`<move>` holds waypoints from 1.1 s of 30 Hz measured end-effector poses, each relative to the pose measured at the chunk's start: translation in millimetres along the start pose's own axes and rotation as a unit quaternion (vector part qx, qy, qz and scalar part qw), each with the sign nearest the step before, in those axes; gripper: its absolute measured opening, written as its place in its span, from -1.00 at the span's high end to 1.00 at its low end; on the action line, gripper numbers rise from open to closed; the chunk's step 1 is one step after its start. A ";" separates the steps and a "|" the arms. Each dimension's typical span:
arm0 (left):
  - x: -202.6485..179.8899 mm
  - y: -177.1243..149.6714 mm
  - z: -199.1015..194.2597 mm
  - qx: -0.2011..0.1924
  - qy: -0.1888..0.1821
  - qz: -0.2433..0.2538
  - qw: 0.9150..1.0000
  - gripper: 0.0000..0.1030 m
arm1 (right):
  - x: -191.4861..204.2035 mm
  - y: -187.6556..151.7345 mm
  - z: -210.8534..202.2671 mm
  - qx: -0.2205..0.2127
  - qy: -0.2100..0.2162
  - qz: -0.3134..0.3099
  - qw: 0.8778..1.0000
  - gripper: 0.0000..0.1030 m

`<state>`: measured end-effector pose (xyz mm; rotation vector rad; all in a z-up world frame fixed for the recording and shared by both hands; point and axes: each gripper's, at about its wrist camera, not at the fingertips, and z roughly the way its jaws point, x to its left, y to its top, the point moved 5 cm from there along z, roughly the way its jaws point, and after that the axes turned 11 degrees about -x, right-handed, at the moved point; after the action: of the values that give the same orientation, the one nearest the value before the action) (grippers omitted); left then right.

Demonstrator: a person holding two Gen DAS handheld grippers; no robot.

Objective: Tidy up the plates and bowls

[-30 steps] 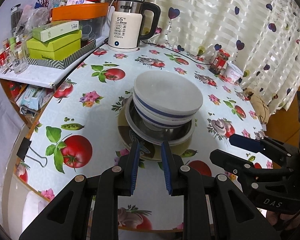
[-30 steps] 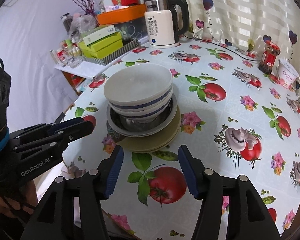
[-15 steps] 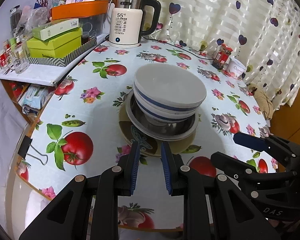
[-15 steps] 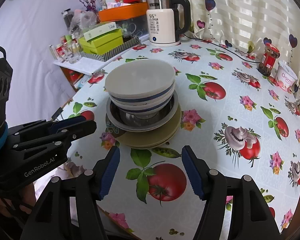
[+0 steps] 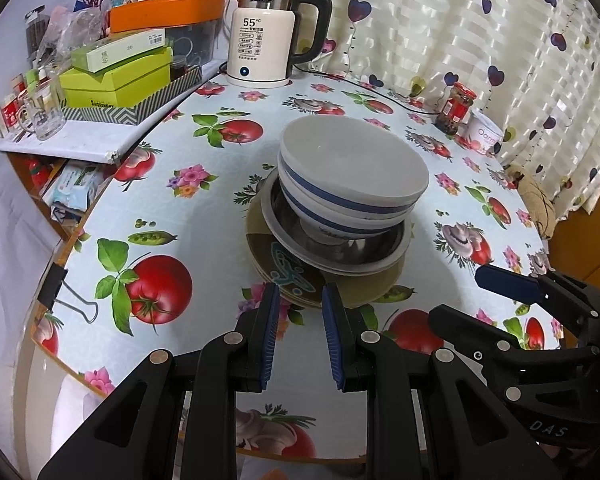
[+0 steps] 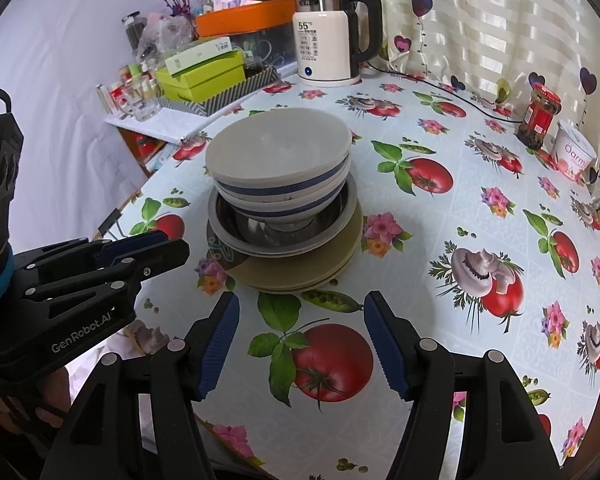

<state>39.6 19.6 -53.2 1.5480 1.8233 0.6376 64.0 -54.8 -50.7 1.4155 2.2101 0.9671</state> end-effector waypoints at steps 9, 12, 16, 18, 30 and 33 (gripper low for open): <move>0.6 -1.9 4.1 0.004 0.015 0.005 1.000 0.55 | -0.2 -1.2 2.5 0.002 0.001 0.000 1.000 -0.28; 0.8 -2.6 5.5 0.005 0.014 0.005 1.000 0.55 | -0.7 -1.8 3.7 0.003 0.000 -0.001 1.000 -0.28; 0.7 -3.3 7.1 0.007 0.013 0.005 1.000 0.55 | -0.7 -2.1 4.4 0.003 0.000 -0.001 1.000 -0.30; 0.7 -3.5 6.9 0.007 0.013 0.005 1.000 0.55 | 0.0 -1.6 4.9 0.003 -0.001 -0.001 1.000 -0.31; 0.0 -3.8 7.8 0.007 0.015 0.006 1.000 0.55 | 0.1 -1.9 5.3 0.004 -0.001 -0.002 1.000 -0.34; -0.7 -4.3 8.3 0.008 0.014 0.007 1.000 0.55 | 0.2 -1.9 5.0 0.004 -0.001 -0.002 1.000 -0.34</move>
<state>43.0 17.8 -61.8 1.5712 1.8441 0.6553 65.7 -53.3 -55.6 1.4141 2.2172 0.9567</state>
